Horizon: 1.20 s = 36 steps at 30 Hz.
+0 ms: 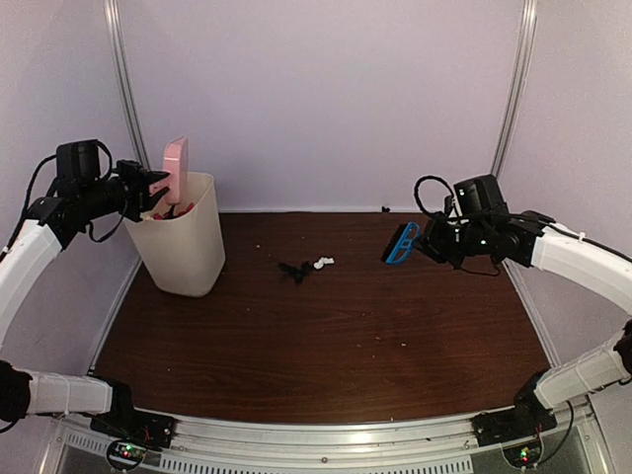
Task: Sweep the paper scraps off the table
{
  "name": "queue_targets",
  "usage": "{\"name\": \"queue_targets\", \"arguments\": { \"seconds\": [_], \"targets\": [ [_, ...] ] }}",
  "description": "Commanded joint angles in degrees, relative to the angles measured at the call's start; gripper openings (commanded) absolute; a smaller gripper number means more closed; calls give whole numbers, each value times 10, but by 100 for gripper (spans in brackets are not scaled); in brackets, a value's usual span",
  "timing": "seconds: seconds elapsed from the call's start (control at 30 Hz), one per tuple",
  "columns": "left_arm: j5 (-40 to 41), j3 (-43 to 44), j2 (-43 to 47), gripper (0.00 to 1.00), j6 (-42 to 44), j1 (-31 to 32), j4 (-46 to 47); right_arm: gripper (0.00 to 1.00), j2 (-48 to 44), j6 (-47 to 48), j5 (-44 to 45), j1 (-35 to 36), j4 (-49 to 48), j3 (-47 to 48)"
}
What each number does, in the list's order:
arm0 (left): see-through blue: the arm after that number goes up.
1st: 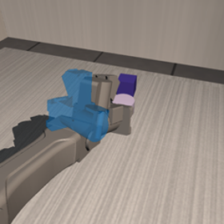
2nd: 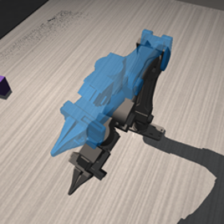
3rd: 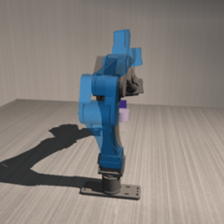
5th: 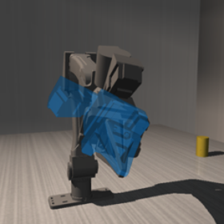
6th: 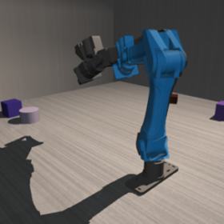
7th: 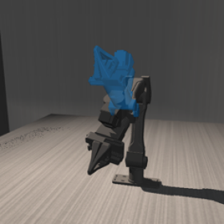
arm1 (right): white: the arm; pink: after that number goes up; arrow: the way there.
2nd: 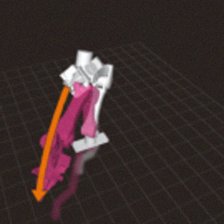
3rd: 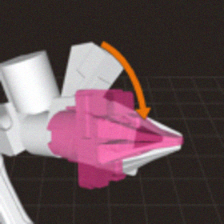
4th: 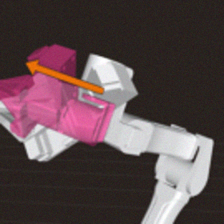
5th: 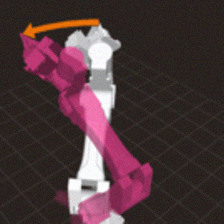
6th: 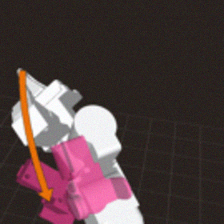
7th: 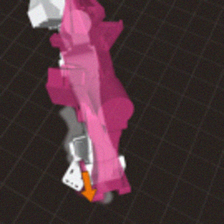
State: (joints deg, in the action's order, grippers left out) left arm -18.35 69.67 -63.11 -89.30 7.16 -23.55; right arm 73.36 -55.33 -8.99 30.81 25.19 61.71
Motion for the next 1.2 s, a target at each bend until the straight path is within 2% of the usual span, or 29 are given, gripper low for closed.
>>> {"name": "queue_targets", "arguments": {
  "seconds": [0.0,0.33,0.63,0.77,1.0,1.17],
  "targets": [
    [-12,-21,25,0,-91,-13,55,0,-24,-1,13,-3,12,-6],
    [-40,-70,34,0,-212,-15,122,0,-43,-7,6,-3,27,-11],
    [-19,-74,50,0,-277,-14,149,0,-53,-7,6,-4,39,-1],
    [-8,-37,42,0,-205,-15,128,0,-43,-14,-3,-3,34,16],
    [-28,80,-12,0,32,-15,28,0,10,-89,-64,1,-65,38],
    [-45,159,-47,0,175,-14,-44,0,94,-101,-78,13,-77,119]
  ]
}}
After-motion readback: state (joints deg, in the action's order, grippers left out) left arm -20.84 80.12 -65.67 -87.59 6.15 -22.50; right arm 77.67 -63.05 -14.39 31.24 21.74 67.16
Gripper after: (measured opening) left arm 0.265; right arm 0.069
